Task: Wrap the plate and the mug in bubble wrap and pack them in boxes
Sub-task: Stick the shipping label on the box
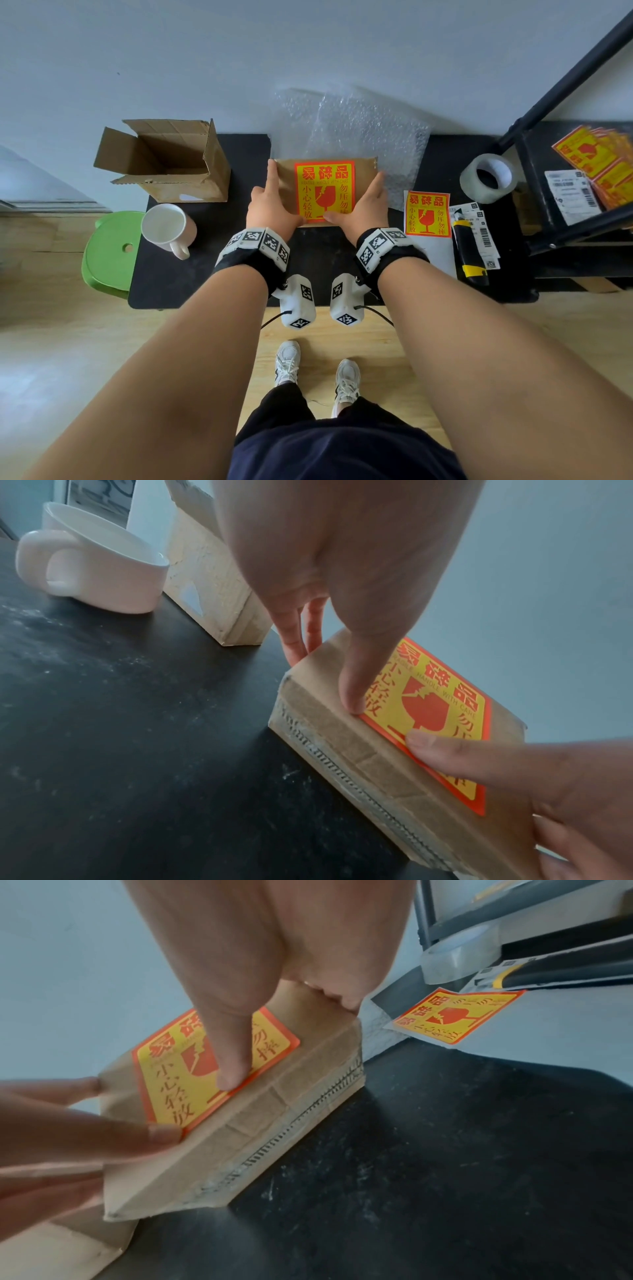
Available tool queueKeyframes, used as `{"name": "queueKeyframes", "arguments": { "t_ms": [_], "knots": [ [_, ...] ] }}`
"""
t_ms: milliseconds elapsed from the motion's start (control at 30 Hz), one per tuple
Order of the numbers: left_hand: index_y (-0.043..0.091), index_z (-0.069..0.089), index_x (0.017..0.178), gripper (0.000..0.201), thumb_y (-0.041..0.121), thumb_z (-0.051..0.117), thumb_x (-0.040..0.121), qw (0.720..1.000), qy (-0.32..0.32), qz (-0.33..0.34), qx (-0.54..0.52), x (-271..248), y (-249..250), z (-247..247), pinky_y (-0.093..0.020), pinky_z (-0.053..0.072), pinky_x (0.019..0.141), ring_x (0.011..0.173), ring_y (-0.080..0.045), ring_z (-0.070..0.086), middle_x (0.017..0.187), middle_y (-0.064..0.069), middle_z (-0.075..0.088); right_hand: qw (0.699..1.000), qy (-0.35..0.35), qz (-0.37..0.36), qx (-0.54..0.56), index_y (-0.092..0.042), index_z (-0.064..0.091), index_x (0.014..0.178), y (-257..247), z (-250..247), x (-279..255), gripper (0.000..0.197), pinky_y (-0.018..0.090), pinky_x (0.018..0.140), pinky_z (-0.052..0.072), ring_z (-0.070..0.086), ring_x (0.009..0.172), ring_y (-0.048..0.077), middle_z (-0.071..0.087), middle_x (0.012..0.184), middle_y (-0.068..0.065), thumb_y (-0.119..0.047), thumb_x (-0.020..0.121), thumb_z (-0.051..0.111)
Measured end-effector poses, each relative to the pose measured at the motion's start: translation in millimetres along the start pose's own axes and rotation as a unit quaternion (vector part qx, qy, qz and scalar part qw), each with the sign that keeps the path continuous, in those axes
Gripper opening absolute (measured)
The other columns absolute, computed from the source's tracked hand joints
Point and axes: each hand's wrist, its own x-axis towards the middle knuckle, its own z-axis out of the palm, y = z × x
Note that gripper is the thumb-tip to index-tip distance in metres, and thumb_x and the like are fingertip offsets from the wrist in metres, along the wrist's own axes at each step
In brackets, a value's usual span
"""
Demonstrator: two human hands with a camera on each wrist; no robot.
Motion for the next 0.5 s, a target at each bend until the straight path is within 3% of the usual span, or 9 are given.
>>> {"name": "queueKeyframes", "arguments": {
  "t_ms": [133,200,300,433,500],
  "knots": [
    [0.033,-0.008,0.153,0.118,0.024,0.081,0.075,1.000,-0.008,-0.010,0.003,0,5,-1,-0.038,0.046,0.093,0.120,-0.029,0.050,0.135,-0.014,0.040,0.999,-0.026,0.005,0.042,-0.017,-0.006,0.155,4,-13,2,0.107,0.033,0.113,0.028,0.029,0.143,0.023,0.019,0.159,0.010,-0.014,0.084,0.074],
    [0.029,-0.011,0.153,0.123,0.031,0.082,0.072,1.000,0.002,-0.012,0.012,-4,10,3,-0.041,0.042,0.100,0.127,-0.031,0.043,0.137,-0.014,0.037,0.998,-0.026,0.005,0.051,-0.021,-0.003,0.156,8,-17,1,0.099,0.029,0.106,0.035,0.037,0.139,0.022,0.025,0.158,0.006,-0.008,0.088,0.068],
    [0.020,-0.014,0.152,0.133,0.039,0.086,0.066,0.999,0.021,-0.019,0.027,-11,17,13,-0.044,0.035,0.107,0.133,-0.032,0.033,0.142,-0.014,0.032,0.998,-0.021,0.001,0.057,-0.025,0.003,0.156,14,-19,0,0.087,0.023,0.088,0.040,0.050,0.127,0.023,0.036,0.153,0.005,-0.004,0.092,0.058],
    [0.021,-0.012,0.153,0.130,0.035,0.085,0.068,0.999,0.035,-0.014,0.028,-11,14,16,-0.044,0.035,0.107,0.132,-0.032,0.034,0.142,-0.014,0.033,0.998,-0.019,-0.004,0.052,-0.029,0.009,0.155,17,-22,0,0.081,0.025,0.083,0.042,0.056,0.119,0.025,0.046,0.145,0.006,-0.003,0.092,0.052],
    [0.025,-0.010,0.153,0.125,0.033,0.084,0.071,0.999,0.030,-0.009,0.020,-8,10,12,-0.043,0.036,0.106,0.131,-0.031,0.037,0.140,-0.014,0.036,0.998,-0.020,0.002,0.062,-0.029,0.010,0.155,15,-22,0,0.082,0.025,0.083,0.042,0.055,0.120,0.024,0.044,0.147,0.004,-0.006,0.091,0.054]
  ]
}}
